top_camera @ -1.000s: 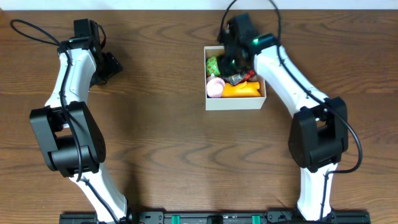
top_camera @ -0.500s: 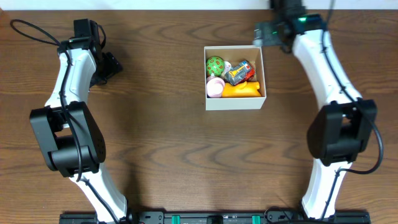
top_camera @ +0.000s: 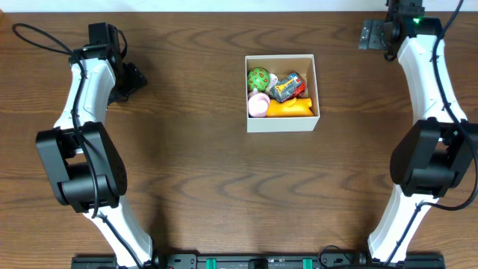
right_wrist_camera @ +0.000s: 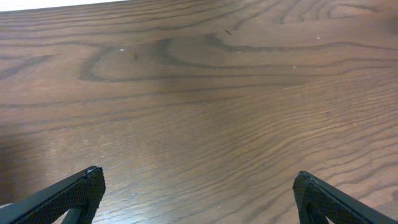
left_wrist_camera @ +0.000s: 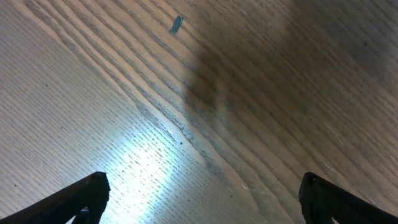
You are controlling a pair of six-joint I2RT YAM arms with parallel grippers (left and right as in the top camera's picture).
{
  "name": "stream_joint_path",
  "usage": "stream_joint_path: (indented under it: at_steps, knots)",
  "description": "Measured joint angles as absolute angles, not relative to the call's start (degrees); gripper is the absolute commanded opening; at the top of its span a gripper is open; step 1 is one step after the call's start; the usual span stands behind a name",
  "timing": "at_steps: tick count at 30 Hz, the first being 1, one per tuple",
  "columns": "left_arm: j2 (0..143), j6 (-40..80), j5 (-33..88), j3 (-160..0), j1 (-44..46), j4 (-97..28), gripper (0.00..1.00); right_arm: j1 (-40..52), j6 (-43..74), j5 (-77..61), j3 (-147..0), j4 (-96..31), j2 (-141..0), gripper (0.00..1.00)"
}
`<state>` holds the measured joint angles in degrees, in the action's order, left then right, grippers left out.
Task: Pack container
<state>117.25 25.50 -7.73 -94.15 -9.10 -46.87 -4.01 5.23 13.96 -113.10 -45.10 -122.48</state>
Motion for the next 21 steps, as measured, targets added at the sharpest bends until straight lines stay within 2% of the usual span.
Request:
stream_joint_path:
  at_steps: [21]
  knots:
    - [117.23,25.50,-7.73,-94.15,-9.10,-46.85,0.98,-4.97,5.23,13.96,-113.10,-45.10,-122.48,0.99]
